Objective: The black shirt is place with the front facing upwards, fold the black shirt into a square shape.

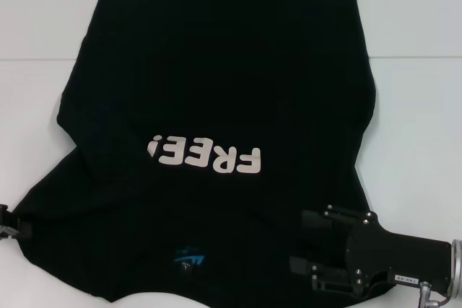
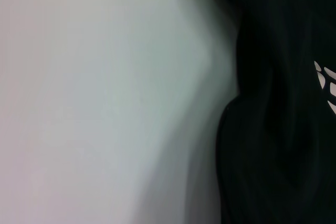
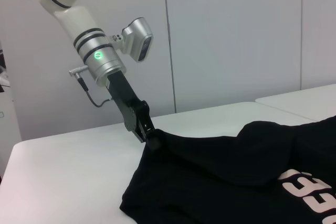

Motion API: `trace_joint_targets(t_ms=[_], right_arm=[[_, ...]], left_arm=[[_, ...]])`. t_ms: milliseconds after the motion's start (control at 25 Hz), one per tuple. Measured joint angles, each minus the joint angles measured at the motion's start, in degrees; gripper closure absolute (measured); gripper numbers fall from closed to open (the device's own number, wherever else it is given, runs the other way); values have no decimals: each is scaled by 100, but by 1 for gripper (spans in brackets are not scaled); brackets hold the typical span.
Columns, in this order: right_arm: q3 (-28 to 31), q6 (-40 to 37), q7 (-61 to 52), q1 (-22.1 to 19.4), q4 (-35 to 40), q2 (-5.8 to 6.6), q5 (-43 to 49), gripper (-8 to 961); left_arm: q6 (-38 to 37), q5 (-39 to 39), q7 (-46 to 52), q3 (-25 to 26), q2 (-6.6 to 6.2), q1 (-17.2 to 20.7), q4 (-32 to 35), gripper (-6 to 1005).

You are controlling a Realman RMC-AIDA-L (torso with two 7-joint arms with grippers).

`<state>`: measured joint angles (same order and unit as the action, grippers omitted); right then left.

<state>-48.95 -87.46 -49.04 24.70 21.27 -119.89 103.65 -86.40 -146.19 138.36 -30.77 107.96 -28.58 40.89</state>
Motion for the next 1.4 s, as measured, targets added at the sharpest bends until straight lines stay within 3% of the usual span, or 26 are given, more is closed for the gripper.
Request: trace_joint_targets(t_ms=[160, 440, 560, 720, 840, 920, 1120, 1400], right_arm=[[0, 0, -42, -5, 5, 0, -3, 176], [109, -219, -1250, -73, 450, 73, 20, 177], [153, -637, -2762, -178, 1271, 224, 201, 176], [315, -1223, -5395, -175, 2374, 550, 620, 185], [449, -1657, -7252, 49, 2921, 801, 1317, 193], [617, -1966, -8120, 269, 3123, 874, 1986, 193], [1109, -2586, -9144, 818, 3202, 907, 3496, 192], [1113, -2513, -9334, 1070, 3175, 869, 4750, 192]], left_arm=[[-7, 13, -66, 15, -7, 8, -19, 981], [-176, 120, -168, 84, -34, 45, -20, 984], [-422, 217, -387, 298, -38, 48, -25, 984], [-509, 223, -502, 448, -45, 63, -29, 985], [-603, 223, -593, 503, -49, 79, -71, 985], [-726, 225, -626, 511, -52, 81, -91, 985], [-1201, 272, -798, 644, -56, 127, -99, 985], [-1580, 277, -974, 774, -18, 222, -107, 984]])
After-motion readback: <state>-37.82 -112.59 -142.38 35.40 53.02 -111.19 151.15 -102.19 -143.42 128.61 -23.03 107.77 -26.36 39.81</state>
